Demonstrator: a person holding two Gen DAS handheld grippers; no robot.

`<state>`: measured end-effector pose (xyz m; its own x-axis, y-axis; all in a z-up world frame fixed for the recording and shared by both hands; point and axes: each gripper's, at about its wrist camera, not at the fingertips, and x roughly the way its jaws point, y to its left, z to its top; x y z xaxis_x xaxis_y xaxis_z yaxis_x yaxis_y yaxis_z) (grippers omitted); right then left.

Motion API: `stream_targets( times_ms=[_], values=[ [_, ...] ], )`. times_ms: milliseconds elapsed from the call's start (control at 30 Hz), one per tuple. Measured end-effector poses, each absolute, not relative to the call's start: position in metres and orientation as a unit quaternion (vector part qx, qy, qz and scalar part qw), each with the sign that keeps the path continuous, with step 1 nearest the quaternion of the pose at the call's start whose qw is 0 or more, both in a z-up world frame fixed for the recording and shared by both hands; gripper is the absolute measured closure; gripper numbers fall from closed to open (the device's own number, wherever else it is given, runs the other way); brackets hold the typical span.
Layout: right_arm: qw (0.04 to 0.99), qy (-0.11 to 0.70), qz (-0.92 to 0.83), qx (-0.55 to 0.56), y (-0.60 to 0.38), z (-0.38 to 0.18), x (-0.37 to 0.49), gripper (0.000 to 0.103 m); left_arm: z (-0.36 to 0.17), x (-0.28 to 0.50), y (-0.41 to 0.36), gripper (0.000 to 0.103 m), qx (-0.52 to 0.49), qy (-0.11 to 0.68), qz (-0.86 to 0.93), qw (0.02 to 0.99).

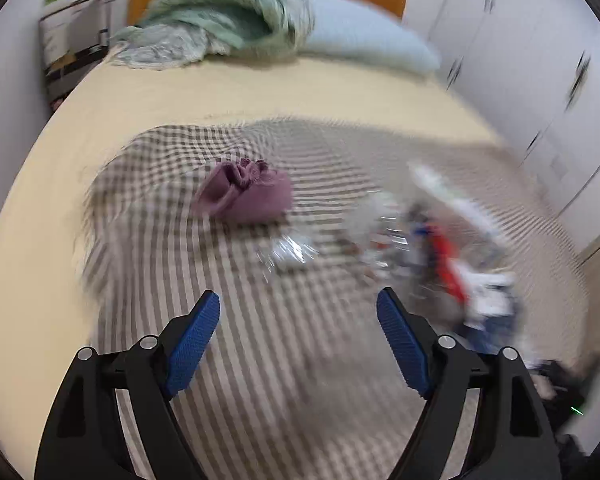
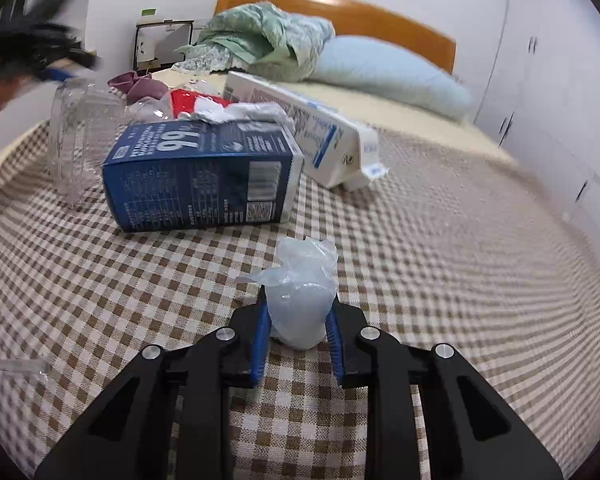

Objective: Collect trash
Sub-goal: 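Grasp the white plastic bag with the right tool while the left tool grasps a clear plastic bag, then carry both held plastic bags from the bed down to the floor bin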

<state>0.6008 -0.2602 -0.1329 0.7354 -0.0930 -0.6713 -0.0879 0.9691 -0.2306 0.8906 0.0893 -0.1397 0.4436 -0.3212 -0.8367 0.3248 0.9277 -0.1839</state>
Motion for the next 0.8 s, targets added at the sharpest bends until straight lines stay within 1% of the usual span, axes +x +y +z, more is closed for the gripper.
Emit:
stream_targets(
  times_ms=[67,167,233,267,300,333,400,467,567,800],
  values=[
    [0.925,0.354,-0.003,-0.138,-0.256,-0.134,0.596,0.078,-0.160,0.923,0.078,0.040,0.020,0.533,-0.195,0.823],
    [0.927,0.358,0.008,-0.111,-0.263,-0.134,0.601,0.078,-0.190,0.955,0.067,0.040,0.042,0.562,-0.180,0.806],
    [0.928,0.359,0.015,-0.098,-0.267,-0.134,0.605,0.078,-0.204,0.969,0.066,0.040,0.025,0.573,-0.174,0.800],
    [0.929,0.358,0.017,-0.093,-0.269,-0.134,0.605,0.078,-0.207,0.972,0.067,0.045,0.017,0.571,-0.175,0.802],
    [0.929,0.359,0.018,-0.089,-0.269,-0.135,0.605,0.078,-0.206,0.973,0.066,0.059,0.013,0.562,-0.181,0.807],
    [0.929,0.360,0.019,-0.087,-0.269,-0.135,0.605,0.078,-0.203,0.970,0.066,0.067,0.008,0.552,-0.193,0.811],
    [0.929,0.359,0.020,-0.084,-0.269,-0.134,0.605,0.078,-0.201,0.965,0.064,0.072,0.009,0.546,-0.200,0.813],
    [0.930,0.358,0.020,-0.083,-0.269,-0.135,0.606,0.078,-0.199,0.958,0.065,0.073,0.020,0.551,-0.182,0.814],
    [0.930,0.356,0.018,-0.085,-0.268,-0.135,0.605,0.078,-0.188,0.939,0.075,0.073,0.011,0.568,-0.174,0.804],
    [0.930,0.358,0.018,-0.084,-0.269,-0.136,0.606,0.078,-0.124,0.862,0.118,0.073,0.008,0.588,-0.107,0.802]
  ],
)
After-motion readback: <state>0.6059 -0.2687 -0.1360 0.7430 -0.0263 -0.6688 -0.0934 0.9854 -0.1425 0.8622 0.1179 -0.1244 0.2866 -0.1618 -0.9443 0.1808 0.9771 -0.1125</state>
